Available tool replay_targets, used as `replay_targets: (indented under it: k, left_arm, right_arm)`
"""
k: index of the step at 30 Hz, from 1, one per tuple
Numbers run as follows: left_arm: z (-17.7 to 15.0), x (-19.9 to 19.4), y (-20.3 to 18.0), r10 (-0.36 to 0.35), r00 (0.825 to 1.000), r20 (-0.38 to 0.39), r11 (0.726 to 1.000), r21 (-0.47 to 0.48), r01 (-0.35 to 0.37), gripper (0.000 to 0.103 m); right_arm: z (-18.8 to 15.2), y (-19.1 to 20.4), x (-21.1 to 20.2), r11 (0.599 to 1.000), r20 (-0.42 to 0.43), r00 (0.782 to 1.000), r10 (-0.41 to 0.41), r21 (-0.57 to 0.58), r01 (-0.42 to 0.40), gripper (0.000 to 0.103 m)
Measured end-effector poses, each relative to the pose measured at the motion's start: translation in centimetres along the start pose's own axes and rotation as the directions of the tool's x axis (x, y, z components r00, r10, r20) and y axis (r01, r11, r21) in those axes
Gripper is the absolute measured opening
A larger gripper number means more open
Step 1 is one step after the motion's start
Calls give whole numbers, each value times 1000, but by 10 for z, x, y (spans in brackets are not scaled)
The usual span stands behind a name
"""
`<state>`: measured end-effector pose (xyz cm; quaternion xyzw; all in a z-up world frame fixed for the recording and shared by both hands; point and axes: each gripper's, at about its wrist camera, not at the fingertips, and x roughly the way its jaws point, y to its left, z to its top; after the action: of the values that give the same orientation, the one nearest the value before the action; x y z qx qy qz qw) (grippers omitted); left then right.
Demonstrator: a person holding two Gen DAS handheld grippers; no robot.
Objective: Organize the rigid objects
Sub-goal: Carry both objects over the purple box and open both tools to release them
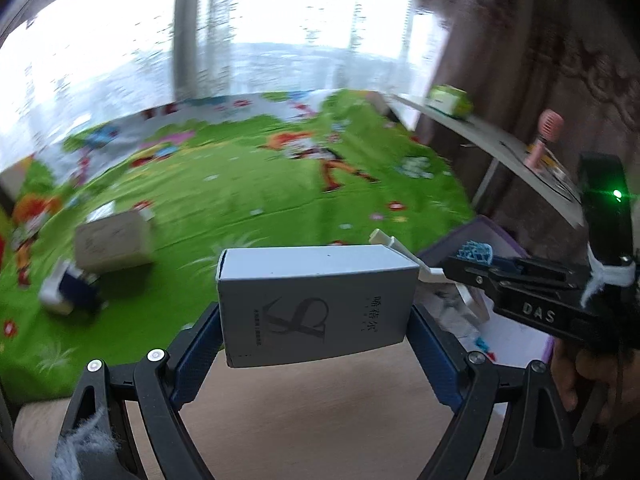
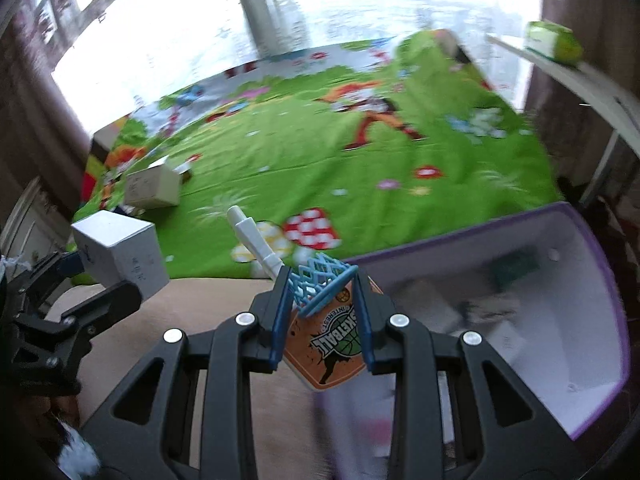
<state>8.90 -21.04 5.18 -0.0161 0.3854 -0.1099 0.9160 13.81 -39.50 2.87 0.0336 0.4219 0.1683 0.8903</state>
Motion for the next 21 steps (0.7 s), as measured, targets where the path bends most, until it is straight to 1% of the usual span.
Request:
replay_targets:
  k: [4,8,14,17,21]
  left_arm:
    - [3,6,-31,-57,998,7,996,70,57,90]
    - [4,13,-58,-104,995,3,986,135,103,90]
    - [4,17,-86,-149,989,3,966,213,145,91]
    - [4,19,-98,-173,985,1,954,248,167,92]
    - [3,16,-107,-183,983,18,943,287,170,94]
  right_arm:
    - [-3,-28,-14,997,24,998,-63,39,62,33]
    - [-5,-50,-24,992,40,993,-112,69,109,33]
    - [-8,-71,-30,984,43,989,-142,116,136,34]
    - [-8,-75,-31,982,45,989,-142,132,135,34]
    - [-9,-78,-31,981,47,989,-143,141,135,34]
